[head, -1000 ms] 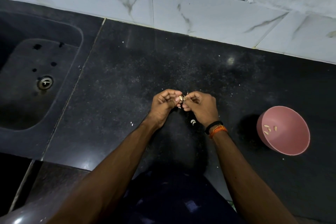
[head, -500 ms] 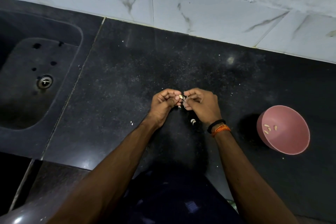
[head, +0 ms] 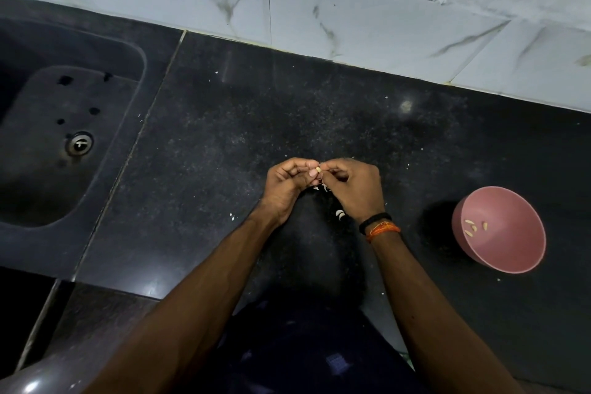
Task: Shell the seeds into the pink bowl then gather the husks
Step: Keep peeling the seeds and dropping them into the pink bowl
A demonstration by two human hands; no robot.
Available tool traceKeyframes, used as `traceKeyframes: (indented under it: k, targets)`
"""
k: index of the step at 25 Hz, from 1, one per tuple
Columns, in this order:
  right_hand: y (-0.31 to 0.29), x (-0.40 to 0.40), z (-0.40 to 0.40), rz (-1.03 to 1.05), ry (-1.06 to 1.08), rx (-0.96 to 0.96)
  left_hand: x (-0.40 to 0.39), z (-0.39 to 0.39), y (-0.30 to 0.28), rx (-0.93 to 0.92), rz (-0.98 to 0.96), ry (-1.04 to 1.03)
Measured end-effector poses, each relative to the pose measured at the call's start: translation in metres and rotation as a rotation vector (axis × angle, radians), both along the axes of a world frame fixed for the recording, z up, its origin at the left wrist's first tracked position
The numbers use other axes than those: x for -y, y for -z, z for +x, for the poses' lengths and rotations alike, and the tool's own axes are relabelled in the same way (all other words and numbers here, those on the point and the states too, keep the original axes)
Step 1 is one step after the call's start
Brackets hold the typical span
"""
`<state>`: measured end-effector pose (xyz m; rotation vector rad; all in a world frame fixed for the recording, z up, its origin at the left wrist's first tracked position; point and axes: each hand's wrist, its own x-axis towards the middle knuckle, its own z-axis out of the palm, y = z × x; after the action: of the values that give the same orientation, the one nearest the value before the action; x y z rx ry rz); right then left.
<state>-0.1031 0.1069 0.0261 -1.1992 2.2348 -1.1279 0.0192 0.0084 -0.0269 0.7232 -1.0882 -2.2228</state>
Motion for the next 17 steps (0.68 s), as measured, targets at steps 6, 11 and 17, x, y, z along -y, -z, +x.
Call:
traceKeyframes:
  k: [6,11,17]
  targets:
    - [0.000,0.002,0.001,-0.021,-0.009,-0.013,0.000,0.000,0.001,-0.007,-0.029,0.024]
    - [0.006,0.002,0.001,-0.002,0.005,-0.086,0.001,0.000,0.001,0.024,-0.071,0.046]
    - [0.013,-0.003,0.000,0.005,0.014,-0.093,-0.004,-0.002,-0.002,0.085,-0.060,0.026]
